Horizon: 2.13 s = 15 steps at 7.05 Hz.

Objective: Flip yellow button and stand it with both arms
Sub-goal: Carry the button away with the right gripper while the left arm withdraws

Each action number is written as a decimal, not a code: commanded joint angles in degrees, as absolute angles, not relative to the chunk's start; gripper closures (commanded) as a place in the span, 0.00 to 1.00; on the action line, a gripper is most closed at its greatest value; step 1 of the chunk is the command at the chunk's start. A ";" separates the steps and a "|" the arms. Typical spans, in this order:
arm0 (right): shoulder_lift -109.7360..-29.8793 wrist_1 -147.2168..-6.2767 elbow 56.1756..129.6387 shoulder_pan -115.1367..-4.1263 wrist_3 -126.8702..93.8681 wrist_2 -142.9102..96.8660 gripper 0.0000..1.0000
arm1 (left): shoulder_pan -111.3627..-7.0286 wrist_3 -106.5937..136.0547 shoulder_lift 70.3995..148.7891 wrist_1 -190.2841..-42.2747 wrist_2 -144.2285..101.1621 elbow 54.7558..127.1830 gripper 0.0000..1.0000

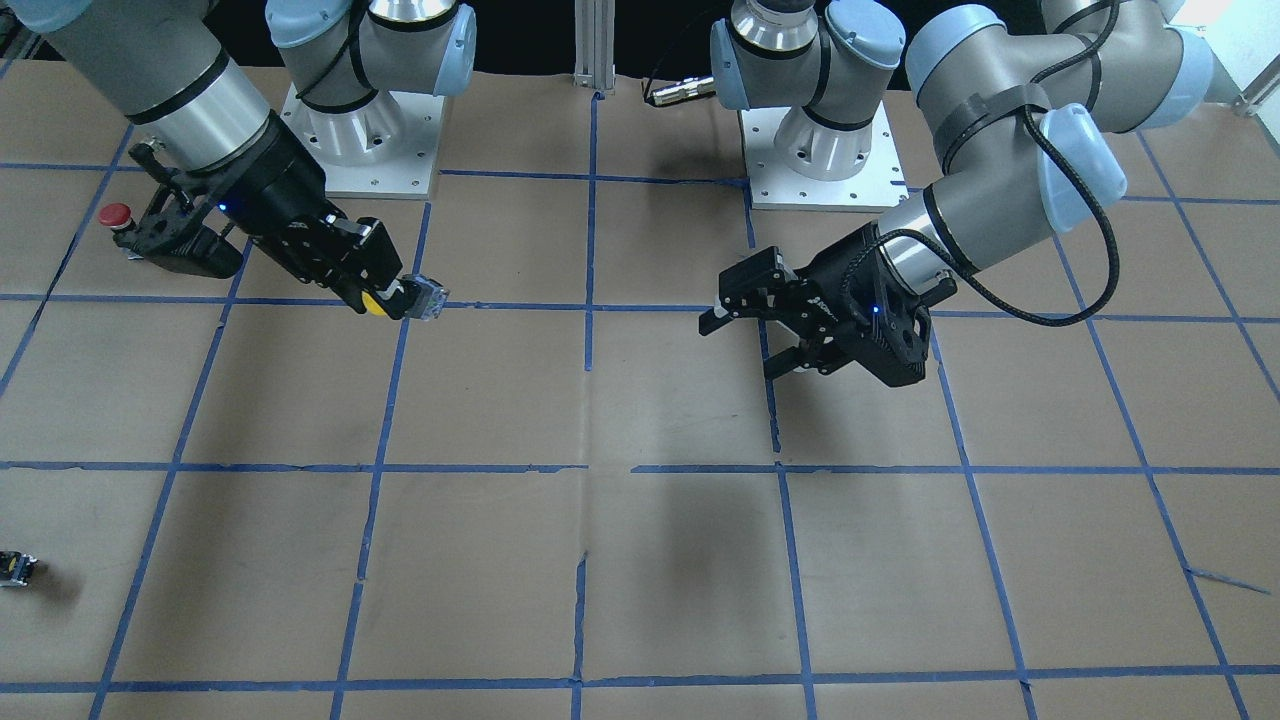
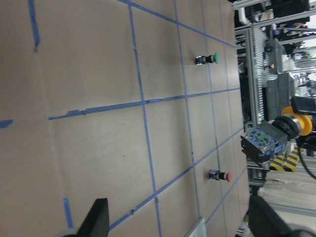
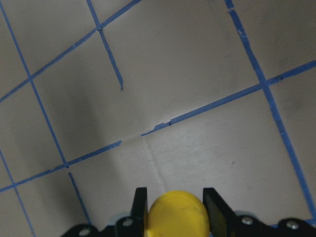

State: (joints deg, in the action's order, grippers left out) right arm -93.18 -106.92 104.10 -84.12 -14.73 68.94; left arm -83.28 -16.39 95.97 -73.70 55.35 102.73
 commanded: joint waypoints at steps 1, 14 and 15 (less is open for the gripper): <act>-93.86 -106.26 107.30 -80.43 6.32 77.65 0.82 | -87.35 -16.08 97.03 -77.93 77.60 90.85 0.00; -89.50 -112.06 116.55 -39.92 107.47 69.82 0.90 | -89.65 -4.04 94.66 -95.10 91.85 83.76 0.00; -86.08 -111.89 115.93 -37.90 108.36 69.09 0.90 | -89.65 -4.04 94.75 -95.01 91.67 83.85 0.00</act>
State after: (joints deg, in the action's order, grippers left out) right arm -89.96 -112.04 116.49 -40.20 106.42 70.93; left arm -89.65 -4.04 94.68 -95.08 91.82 83.79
